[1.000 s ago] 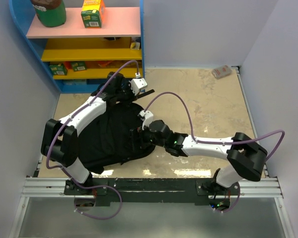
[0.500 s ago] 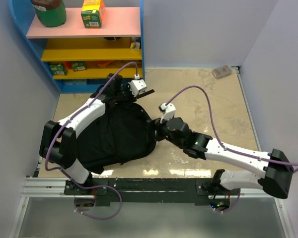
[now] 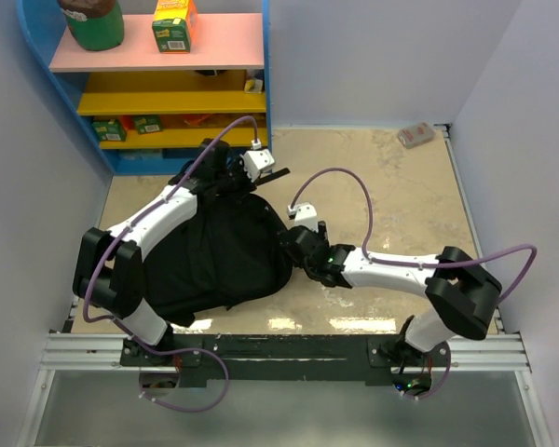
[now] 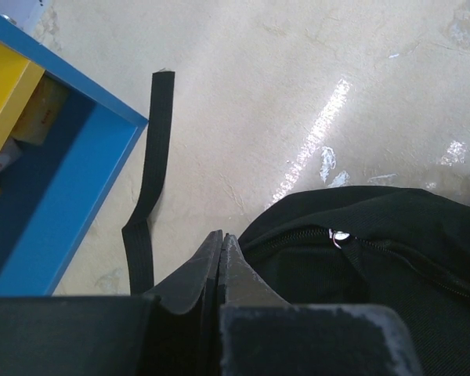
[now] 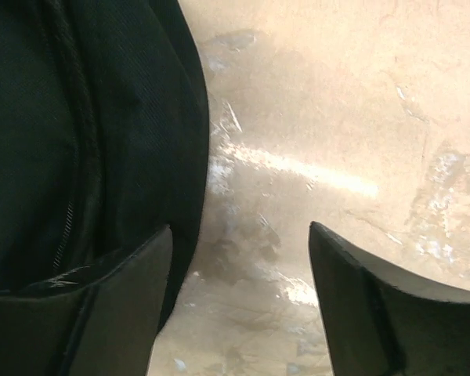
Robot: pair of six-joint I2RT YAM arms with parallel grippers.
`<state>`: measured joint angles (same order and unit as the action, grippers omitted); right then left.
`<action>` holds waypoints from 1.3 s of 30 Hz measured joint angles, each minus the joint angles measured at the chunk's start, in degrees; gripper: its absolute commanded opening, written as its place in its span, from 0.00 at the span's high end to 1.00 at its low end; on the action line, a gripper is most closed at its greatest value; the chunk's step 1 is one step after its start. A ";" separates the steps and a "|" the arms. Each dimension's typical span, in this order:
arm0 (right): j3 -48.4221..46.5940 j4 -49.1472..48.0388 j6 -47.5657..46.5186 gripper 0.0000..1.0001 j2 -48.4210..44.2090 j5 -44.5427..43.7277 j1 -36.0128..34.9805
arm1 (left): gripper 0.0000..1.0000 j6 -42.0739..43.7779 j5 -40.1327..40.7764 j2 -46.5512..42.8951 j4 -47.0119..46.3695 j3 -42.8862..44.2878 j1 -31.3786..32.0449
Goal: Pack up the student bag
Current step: Adjust the student bag at the center of the board.
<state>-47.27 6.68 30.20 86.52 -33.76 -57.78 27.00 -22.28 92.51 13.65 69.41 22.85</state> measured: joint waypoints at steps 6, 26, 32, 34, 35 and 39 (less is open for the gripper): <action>-4.63 -2.43 -0.26 0.15 3.74 0.33 -0.13 | 1.00 -0.04 0.00 -0.07 -0.87 -1.03 0.07; -7.58 -3.06 2.40 0.24 10.99 -1.25 -3.15 | 1.00 0.15 0.31 -1.16 -1.99 -2.97 0.07; -2.21 -5.22 2.73 0.30 -0.35 -1.31 -3.30 | 1.00 0.17 0.37 -4.85 -1.64 -4.52 0.07; -2.21 -6.14 2.89 0.30 -0.09 -1.27 -3.30 | 1.00 0.17 0.37 -5.16 -1.64 -4.57 0.07; -2.21 -6.34 2.91 0.30 0.63 -1.22 -3.30 | 1.00 0.17 0.37 -5.20 -1.62 -4.66 0.07; -2.21 -6.34 2.84 0.31 4.09 -0.96 -3.28 | 1.00 0.20 0.35 -5.44 -1.60 -6.19 0.07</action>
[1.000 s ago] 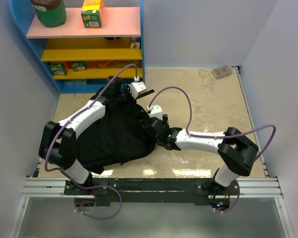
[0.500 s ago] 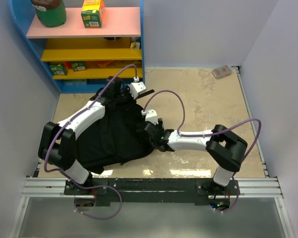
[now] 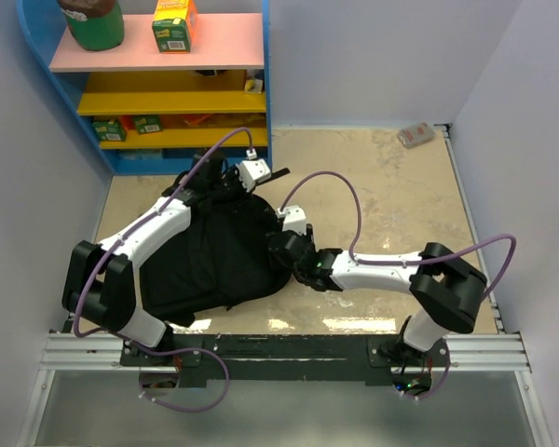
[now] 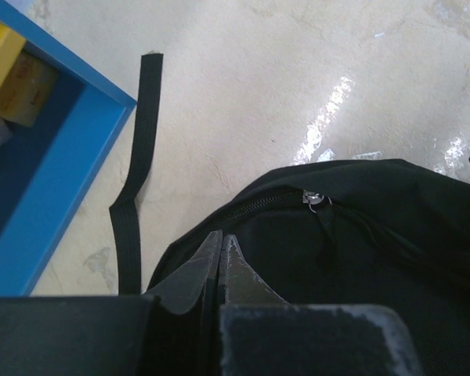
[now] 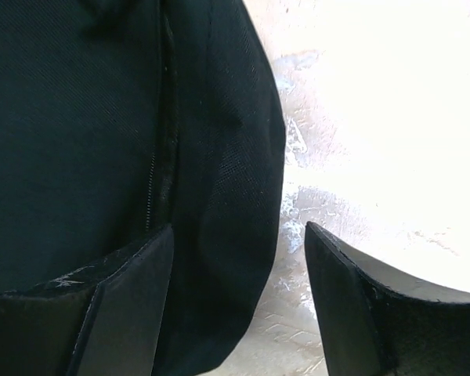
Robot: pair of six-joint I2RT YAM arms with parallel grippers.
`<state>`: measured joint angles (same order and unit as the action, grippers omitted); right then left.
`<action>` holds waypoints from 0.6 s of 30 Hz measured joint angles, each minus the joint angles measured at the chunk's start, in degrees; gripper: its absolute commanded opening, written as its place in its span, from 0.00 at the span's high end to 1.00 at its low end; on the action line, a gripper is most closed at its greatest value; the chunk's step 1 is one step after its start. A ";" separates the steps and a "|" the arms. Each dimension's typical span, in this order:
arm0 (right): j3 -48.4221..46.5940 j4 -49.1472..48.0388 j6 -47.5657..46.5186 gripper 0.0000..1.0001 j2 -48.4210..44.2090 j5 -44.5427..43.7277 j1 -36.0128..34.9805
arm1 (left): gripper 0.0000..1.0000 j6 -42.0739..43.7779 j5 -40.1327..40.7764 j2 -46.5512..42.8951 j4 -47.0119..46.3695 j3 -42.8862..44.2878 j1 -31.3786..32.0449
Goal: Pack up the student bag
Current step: Adjust the student bag at the center of the board.
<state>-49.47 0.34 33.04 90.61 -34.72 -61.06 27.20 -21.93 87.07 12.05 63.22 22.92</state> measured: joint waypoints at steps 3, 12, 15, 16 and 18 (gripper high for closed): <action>-0.52 0.07 -0.04 0.34 2.12 0.26 -0.02 | 1.00 0.07 0.02 -0.11 0.31 -0.81 0.00; -3.87 1.53 -0.07 1.00 6.40 0.17 0.09 | 1.00 0.48 -0.11 -1.09 0.50 -2.51 0.00; -4.00 2.58 -0.13 1.00 6.29 -0.24 0.09 | 1.00 0.79 -0.11 -2.29 0.68 -4.02 0.00; -4.00 2.86 -0.13 1.00 6.08 -0.22 0.09 | 1.00 0.90 -0.13 -2.69 0.85 -4.33 0.00; -3.98 3.45 -0.22 1.00 5.11 0.20 0.09 | 1.00 0.94 -0.11 -3.69 0.85 -5.01 0.00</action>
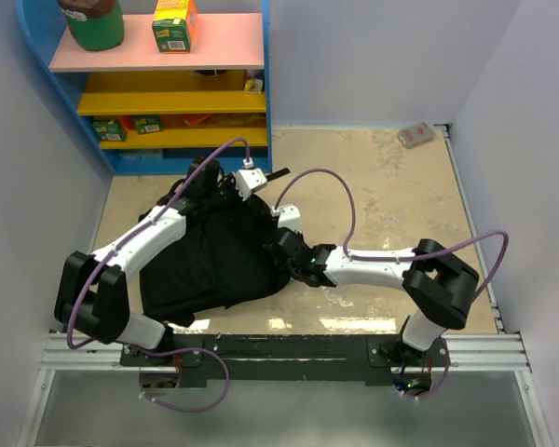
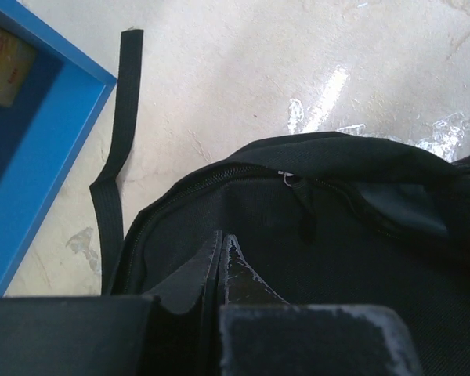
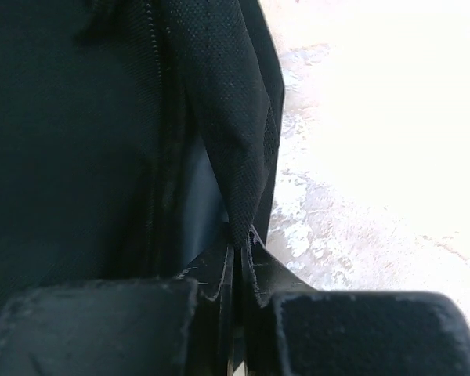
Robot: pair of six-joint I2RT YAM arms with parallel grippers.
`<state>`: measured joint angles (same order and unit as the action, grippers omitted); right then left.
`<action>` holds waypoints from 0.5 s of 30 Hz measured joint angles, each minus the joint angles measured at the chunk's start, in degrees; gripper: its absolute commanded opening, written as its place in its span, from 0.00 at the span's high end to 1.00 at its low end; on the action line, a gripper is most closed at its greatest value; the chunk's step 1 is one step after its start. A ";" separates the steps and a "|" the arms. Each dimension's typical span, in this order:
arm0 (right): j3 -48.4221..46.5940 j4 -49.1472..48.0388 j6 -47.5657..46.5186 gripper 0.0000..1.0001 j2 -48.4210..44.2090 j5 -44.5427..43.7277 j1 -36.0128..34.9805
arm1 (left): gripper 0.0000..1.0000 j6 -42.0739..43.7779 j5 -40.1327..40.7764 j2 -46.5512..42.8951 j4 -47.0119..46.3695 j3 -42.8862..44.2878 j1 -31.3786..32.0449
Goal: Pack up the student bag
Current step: Adjust the student bag at the center of the board.
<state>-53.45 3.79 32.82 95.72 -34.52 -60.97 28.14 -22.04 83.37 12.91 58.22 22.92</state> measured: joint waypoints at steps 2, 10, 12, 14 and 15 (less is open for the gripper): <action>0.28 0.33 -0.17 1.00 -2.10 1.62 0.22 | 1.00 0.02 0.00 -0.68 -0.02 -0.37 0.00; 11.56 -6.69 0.59 1.00 -24.44 26.03 10.62 | 1.00 0.00 -0.24 -1.70 -0.24 -1.88 0.04; 13.64 -8.63 0.72 1.00 -27.30 33.31 14.10 | 1.00 -0.02 -0.61 -1.84 -0.90 -1.88 0.17; 14.23 -9.31 0.59 1.00 -27.41 36.22 15.98 | 1.00 -0.02 -0.66 -1.90 -1.70 -1.88 0.37; 14.95 -9.88 0.61 1.00 -27.39 38.60 16.74 | 1.00 -0.02 -0.63 -1.90 -1.75 -1.88 0.37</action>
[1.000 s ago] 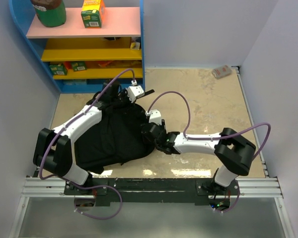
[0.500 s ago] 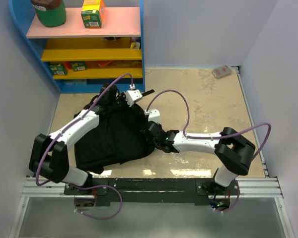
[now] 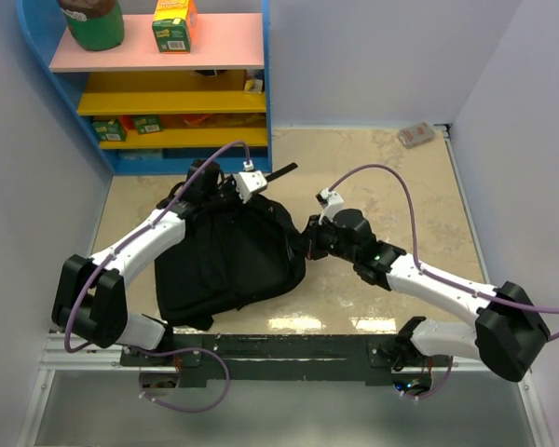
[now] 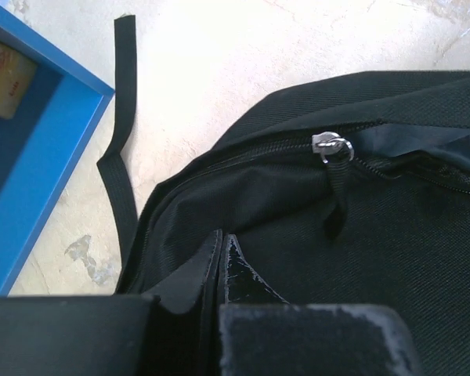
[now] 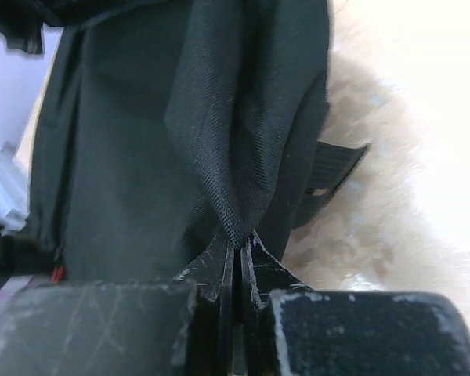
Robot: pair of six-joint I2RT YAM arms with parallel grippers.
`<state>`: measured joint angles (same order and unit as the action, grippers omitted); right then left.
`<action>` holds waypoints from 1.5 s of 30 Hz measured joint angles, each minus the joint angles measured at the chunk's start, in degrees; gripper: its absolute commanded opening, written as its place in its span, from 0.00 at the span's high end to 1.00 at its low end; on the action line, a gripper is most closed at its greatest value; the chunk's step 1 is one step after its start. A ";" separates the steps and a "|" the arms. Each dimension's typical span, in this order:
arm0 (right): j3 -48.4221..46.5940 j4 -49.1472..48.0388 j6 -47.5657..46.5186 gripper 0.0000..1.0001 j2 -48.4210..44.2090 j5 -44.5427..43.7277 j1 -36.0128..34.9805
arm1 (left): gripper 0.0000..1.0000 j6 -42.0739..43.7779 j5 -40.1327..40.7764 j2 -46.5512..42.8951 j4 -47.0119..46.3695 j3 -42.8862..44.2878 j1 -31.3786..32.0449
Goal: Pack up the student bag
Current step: Adjust the student bag at the center of the board.
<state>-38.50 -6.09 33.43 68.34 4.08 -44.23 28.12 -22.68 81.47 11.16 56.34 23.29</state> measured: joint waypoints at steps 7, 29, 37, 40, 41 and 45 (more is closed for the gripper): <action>6.34 -8.61 4.31 1.00 0.02 10.38 3.10 | 1.00 0.00 -0.20 -0.52 1.20 0.00 0.00; 2.60 -19.76 21.68 1.00 7.52 18.38 6.71 | 1.00 0.04 -20.33 -12.83 25.46 -5.51 17.07; 2.86 -21.07 23.61 1.00 8.15 19.30 6.80 | 1.00 -2.10 -14.16 -9.25 17.14 -10.62 18.78; 3.54 -21.35 24.22 1.00 8.09 19.50 6.91 | 1.00 -3.19 -9.40 -6.60 13.68 -11.23 19.28; 3.76 -21.33 24.35 1.00 8.04 19.50 6.99 | 1.00 -3.54 -8.24 -6.05 12.96 -11.26 19.47; 5.38 -20.72 24.61 1.00 5.97 19.45 7.50 | 1.00 -4.90 -2.45 -4.52 9.64 -11.34 20.31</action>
<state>-33.12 -26.81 58.04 74.30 23.53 -36.73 23.22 -25.12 76.95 20.80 44.99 43.59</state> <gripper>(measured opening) 0.018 0.009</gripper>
